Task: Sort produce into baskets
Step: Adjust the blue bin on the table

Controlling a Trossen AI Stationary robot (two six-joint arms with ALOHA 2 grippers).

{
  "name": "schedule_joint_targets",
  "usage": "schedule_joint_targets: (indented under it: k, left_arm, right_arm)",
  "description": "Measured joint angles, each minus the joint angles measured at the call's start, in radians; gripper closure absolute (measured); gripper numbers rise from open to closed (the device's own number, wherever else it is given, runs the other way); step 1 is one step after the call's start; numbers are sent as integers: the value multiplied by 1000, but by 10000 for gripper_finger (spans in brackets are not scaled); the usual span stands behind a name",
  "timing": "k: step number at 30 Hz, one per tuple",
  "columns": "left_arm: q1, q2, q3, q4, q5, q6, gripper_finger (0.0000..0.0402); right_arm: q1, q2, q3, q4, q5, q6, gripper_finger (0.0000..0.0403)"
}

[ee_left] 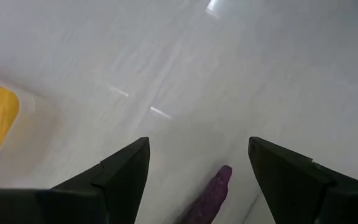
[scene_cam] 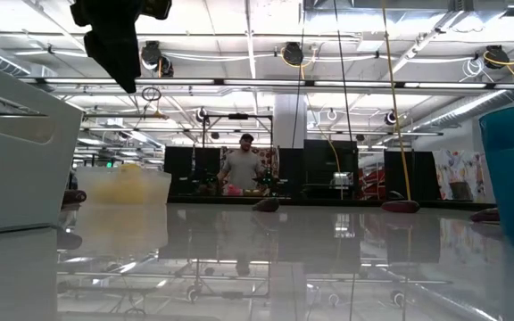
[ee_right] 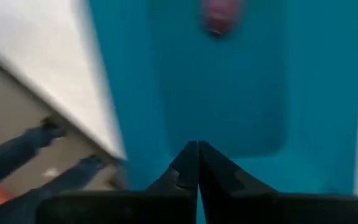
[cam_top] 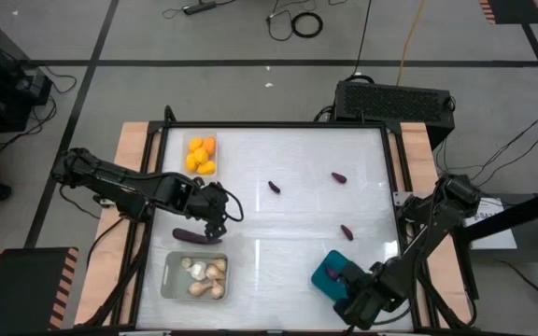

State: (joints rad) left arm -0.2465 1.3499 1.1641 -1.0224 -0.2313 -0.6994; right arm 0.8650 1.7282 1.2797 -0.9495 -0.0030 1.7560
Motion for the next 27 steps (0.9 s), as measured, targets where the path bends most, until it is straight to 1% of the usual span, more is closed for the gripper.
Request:
schedule_joint_targets:
  k: [3,7,14,17,20,23,27]
  left_arm:
    - [-3,0,0,4,-12,3,123]
    - [-2,0,0,8,-21,7,123]
    - [-2,0,-1,22,-24,7,123]
    - [-2,0,-1,22,-24,6,123]
    - [-2,0,-1,22,-24,6,123]
    - [-2,0,-1,22,-24,1,123]
    - [-2,0,-1,22,-24,0,123]
  right_arm:
    - [24,17,0,-86,-51,36,403]
    - [49,24,0,-174,-86,35,403]
    - [60,24,0,-375,-73,20,403]
    - [60,24,0,-426,-21,5,403]
    - [59,24,0,-441,46,2,403]
    - [59,24,0,-425,61,5,403]
    - [60,24,16,-306,76,-59,403]
